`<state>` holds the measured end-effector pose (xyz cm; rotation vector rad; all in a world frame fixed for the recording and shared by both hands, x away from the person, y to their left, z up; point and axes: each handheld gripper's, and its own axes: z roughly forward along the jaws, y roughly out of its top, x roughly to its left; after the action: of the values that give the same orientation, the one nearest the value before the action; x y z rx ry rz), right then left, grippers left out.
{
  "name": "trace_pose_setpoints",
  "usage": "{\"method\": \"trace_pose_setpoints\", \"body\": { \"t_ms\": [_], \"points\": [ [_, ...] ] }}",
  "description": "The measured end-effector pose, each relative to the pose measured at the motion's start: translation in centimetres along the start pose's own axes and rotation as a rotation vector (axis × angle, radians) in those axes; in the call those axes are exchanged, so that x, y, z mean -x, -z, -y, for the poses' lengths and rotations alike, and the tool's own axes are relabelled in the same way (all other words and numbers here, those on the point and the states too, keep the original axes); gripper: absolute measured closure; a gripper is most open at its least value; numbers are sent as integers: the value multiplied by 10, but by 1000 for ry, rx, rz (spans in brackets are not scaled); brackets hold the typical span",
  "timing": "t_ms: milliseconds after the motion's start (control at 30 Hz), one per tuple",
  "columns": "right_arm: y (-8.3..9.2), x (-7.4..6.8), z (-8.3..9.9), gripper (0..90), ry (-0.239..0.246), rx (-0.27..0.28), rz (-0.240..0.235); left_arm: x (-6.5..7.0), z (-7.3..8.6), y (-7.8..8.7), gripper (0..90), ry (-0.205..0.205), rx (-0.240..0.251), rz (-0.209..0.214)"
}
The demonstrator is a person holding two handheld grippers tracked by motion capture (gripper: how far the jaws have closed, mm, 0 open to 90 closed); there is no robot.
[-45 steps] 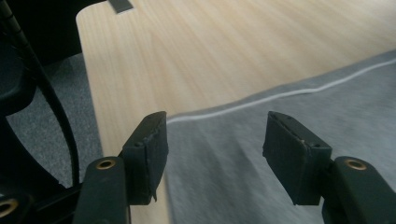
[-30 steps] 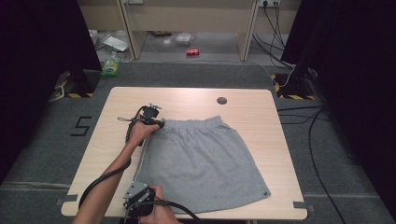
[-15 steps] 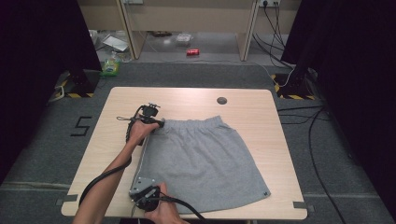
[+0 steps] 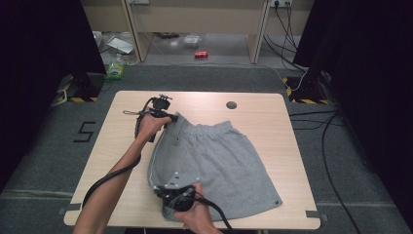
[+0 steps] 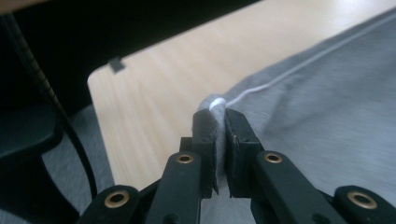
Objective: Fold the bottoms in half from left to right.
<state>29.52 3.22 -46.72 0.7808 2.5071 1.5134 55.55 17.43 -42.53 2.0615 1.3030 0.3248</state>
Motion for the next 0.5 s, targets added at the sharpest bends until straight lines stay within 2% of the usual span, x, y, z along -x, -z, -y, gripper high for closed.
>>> {"method": "trace_pose_setpoints", "body": {
  "t_ms": [33, 67, 233, 333, 500],
  "points": [
    [22, 8, 0, 840, -27, 41, 22, 7, -6, 2, 810, -2, 3, 6],
    [22, 8, 0, 840, -27, 41, 22, 14, -11, 3, 810, -5, 5, 15],
    [66, 26, 8, 840, -82, 110, 75, 46, -33, 3, 808, -40, -3, 17],
    [94, 37, 17, 841, -131, 150, 111, 63, -43, -1, 808, -46, -8, 16],
    [133, 54, 34, 842, -169, 192, 192, 89, -55, -10, 809, -54, -11, 32]
  ]
}}
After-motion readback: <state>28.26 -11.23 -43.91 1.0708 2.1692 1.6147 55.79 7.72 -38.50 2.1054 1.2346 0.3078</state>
